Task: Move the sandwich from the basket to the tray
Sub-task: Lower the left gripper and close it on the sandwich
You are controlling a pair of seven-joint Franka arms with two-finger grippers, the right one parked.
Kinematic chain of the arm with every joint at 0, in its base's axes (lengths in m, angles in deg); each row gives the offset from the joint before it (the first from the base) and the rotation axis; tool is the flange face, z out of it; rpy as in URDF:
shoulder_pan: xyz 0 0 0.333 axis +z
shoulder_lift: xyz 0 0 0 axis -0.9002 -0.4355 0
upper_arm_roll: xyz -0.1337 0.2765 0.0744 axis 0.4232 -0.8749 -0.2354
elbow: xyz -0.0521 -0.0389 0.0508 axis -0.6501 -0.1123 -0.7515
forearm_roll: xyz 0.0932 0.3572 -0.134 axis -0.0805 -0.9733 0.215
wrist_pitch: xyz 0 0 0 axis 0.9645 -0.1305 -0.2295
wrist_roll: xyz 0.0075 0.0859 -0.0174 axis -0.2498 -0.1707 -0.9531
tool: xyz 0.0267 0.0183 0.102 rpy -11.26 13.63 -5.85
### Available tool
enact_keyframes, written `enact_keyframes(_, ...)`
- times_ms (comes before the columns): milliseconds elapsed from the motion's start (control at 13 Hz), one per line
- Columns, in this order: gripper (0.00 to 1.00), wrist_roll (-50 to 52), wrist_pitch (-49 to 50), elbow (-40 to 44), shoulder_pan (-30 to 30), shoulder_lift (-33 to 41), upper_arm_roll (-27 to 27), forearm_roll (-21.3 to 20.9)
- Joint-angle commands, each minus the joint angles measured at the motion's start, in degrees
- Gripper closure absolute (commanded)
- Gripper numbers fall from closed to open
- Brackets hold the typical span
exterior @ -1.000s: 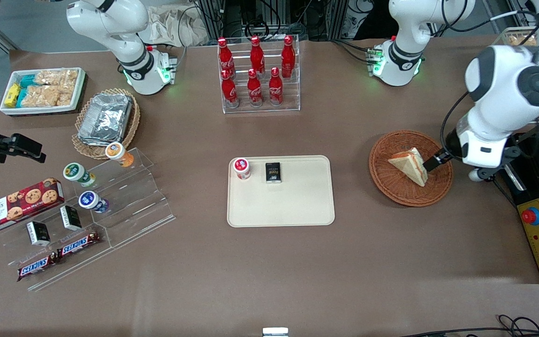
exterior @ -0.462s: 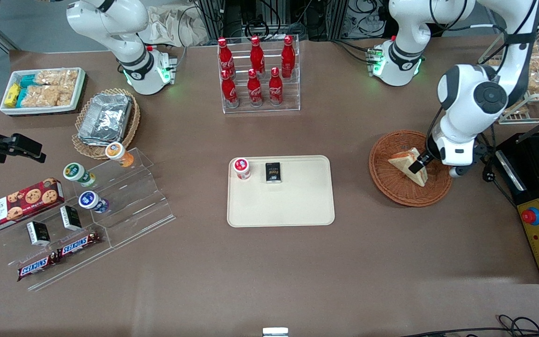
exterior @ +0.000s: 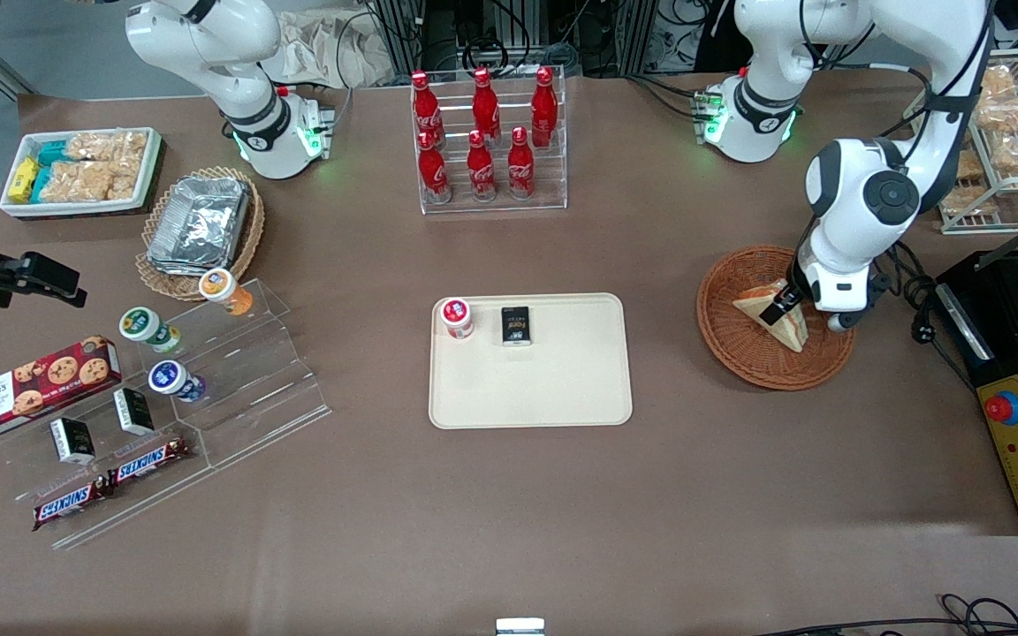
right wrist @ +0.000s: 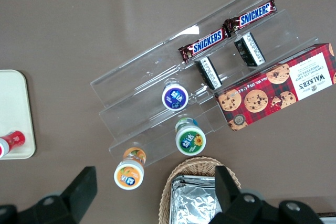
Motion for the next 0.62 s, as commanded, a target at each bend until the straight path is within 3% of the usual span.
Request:
enact_keyframes(0,0.99,3.99,-3.97,-1.12,0.31,-0.94,0.12,-1.00)
enact_keyframes(538,1.00,5.85,-1.26,2.12,-0.13,0.63,0.65,-1.70)
